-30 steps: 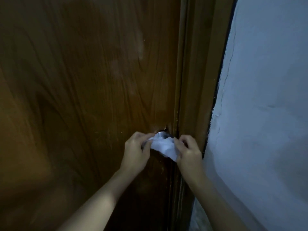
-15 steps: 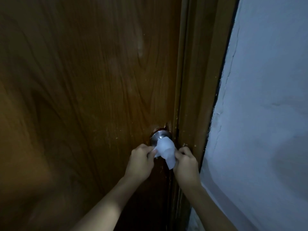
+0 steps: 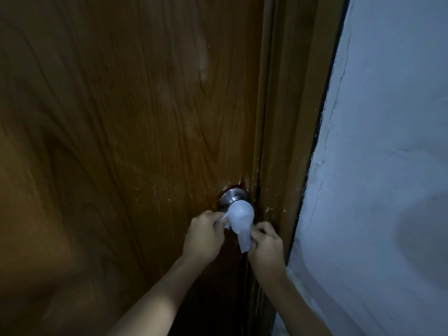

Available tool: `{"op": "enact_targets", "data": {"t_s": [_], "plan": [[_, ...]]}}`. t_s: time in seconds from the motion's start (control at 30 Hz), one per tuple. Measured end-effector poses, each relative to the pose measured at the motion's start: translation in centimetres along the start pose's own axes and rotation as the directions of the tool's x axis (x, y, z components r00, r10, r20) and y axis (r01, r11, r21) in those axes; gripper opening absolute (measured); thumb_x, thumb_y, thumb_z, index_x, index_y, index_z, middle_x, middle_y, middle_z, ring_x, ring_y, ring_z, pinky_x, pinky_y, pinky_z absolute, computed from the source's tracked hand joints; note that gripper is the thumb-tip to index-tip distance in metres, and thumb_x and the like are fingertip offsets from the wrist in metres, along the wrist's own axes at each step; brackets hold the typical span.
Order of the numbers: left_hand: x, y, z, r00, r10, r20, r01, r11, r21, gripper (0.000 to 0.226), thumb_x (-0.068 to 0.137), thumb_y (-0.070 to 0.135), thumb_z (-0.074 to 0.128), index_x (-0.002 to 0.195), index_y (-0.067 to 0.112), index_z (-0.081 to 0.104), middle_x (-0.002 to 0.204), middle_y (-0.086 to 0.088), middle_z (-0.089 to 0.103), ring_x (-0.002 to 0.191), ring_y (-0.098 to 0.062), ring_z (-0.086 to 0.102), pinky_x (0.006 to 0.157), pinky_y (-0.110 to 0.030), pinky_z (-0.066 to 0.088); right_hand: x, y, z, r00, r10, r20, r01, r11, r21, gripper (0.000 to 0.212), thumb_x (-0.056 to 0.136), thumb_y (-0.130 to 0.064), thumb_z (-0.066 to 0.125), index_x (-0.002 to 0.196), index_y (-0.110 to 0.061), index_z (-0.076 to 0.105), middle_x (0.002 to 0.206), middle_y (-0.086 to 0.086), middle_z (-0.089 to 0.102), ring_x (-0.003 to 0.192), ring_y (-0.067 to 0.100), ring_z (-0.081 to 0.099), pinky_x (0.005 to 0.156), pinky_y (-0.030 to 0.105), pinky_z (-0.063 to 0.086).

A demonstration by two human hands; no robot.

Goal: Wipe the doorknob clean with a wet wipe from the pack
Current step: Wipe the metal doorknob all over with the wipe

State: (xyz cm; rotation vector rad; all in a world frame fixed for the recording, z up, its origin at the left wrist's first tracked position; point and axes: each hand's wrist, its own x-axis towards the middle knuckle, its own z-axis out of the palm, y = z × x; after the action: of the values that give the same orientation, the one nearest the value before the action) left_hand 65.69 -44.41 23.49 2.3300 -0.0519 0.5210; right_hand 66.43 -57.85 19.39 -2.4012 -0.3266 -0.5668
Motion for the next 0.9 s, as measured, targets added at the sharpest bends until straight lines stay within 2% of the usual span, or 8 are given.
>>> {"op": "enact_targets", "data": {"t_s": [0.1,0.23,0.33,0.4,0.47,0.53,0.7,0.9], "plan": [[0.0,0.1,0.1,0.998,-0.023,0.057,0.022,1.000,0.017,0.029,0.091,0.018,0.049,0.064,0.025,0.054,0.068,0.006,0.050,0.062,-0.006,0.049,0.055,-0.020,0.037,-0.4,-0.6,-0.3,0.999,-0.027,-0.022,0.027,1.000,-0.007,0.022,0.075,0.012,0.059,0.095,0.006,0.066,0.101,0.020,0.063,0.079,0.028,0.063,0.068,0.021,0.043],[0.0,-0.1,0.3,0.971,-0.145,0.189,0.141,0.989,0.034,0.034,0.091,0.017,0.048,0.058,0.025,0.049,0.063,0.003,0.051,0.058,-0.010,0.049,0.059,-0.028,0.044,-0.6,-0.5,-0.4,0.995,-0.037,-0.097,0.038,0.999,0.010,0.027,0.069,0.011,0.068,0.095,0.007,0.066,0.092,0.020,0.065,0.073,0.030,0.066,0.071,0.035,0.057],[-0.2,-0.8,0.4,0.929,-0.235,0.286,0.193,0.967,0.167,0.025,0.091,0.019,0.049,0.068,0.022,0.058,0.065,0.002,0.057,0.062,-0.011,0.055,0.056,-0.023,0.042,-1.0,0.7,0.4,0.998,0.059,-0.035,-0.053,0.989,0.139,0.018,0.084,0.003,0.055,0.100,0.005,0.062,0.083,-0.012,0.055,0.079,0.019,0.058,0.063,-0.003,0.040],[-0.5,-1.4,0.3,0.936,-0.259,0.237,0.223,0.961,0.166,0.023,0.091,0.018,0.048,0.071,0.021,0.059,0.065,0.003,0.058,0.061,-0.010,0.055,0.052,-0.021,0.039,-2.0,1.9,1.2,0.987,0.155,0.048,-0.160,0.978,0.135,0.021,0.090,-0.004,0.045,0.102,0.002,0.060,0.078,-0.014,0.050,0.090,0.026,0.055,0.061,-0.001,0.037],[-0.6,-1.7,0.1,0.962,-0.229,0.148,0.212,0.970,0.121,0.021,0.092,0.018,0.047,0.077,0.018,0.062,0.062,0.006,0.055,0.057,-0.007,0.052,0.050,-0.021,0.036,-2.5,2.2,1.3,0.984,0.166,0.064,-0.173,0.978,0.120,0.022,0.085,0.006,0.048,0.102,0.005,0.062,0.088,0.007,0.061,0.090,0.024,0.057,0.066,0.005,0.037],[-0.5,-1.4,-0.2,0.982,-0.184,0.050,0.181,0.982,0.046,0.020,0.092,0.018,0.048,0.082,0.015,0.064,0.064,0.006,0.058,0.059,-0.006,0.054,0.050,-0.020,0.037,-2.6,1.4,0.6,0.987,0.122,-0.104,-0.106,0.983,0.151,0.027,0.076,0.017,0.056,0.099,0.006,0.066,0.089,0.018,0.066,0.078,0.007,0.054,0.065,0.001,0.036],[-0.7,0.9,-0.4,0.973,-0.229,0.004,0.222,0.942,-0.250,0.020,0.089,0.020,0.052,0.079,0.019,0.069,0.068,0.004,0.068,0.062,-0.006,0.062,0.053,-0.015,0.045,0.0,-2.0,-1.8,0.873,0.189,-0.450,-0.004,0.925,0.381,0.018,0.083,0.000,0.061,0.099,-0.001,0.068,0.087,0.010,0.072,0.076,0.014,0.064,0.064,0.012,0.046],[-1.4,2.9,-0.1,0.922,-0.369,0.116,0.374,0.775,-0.509,0.022,0.092,0.019,0.047,0.084,0.023,0.067,0.083,-0.004,0.071,0.077,-0.017,0.066,0.061,-0.025,0.049,0.4,-3.7,-1.7,0.932,0.161,-0.326,-0.002,0.899,0.438,0.032,0.087,0.002,0.053,0.118,-0.002,0.058,0.098,0.012,0.072,0.083,0.013,0.067,0.070,0.001,0.043]]}}
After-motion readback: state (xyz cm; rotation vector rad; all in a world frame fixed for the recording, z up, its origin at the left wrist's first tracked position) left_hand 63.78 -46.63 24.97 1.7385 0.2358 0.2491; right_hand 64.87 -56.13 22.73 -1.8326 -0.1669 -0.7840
